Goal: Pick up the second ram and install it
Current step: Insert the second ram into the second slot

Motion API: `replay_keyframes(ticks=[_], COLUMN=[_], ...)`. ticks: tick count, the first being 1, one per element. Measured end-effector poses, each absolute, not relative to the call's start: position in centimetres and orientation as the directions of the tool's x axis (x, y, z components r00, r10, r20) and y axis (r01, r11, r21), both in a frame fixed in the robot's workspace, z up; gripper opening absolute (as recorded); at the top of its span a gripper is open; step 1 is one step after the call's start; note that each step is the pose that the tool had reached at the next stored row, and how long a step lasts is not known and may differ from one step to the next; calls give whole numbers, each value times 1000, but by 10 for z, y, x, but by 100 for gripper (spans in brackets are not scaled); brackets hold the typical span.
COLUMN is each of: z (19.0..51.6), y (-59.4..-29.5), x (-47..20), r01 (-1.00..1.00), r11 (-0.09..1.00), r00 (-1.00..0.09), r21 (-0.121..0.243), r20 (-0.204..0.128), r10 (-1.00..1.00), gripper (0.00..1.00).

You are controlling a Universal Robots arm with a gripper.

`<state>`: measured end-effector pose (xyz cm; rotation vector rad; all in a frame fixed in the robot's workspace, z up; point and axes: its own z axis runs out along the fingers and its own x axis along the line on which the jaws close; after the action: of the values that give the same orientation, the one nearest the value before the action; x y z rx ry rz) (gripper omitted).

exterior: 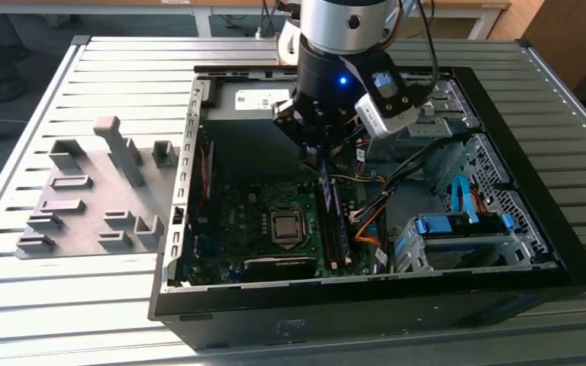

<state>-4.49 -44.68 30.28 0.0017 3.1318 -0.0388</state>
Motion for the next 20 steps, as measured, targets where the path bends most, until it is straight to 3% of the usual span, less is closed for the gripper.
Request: replay_keyframes(ticks=[20], z=[298], y=[-452], x=[-45], r01=[1], r11=[1000], r00=[-1000], r21=[-25], r20=[-9], r10=[1], gripper=[14])
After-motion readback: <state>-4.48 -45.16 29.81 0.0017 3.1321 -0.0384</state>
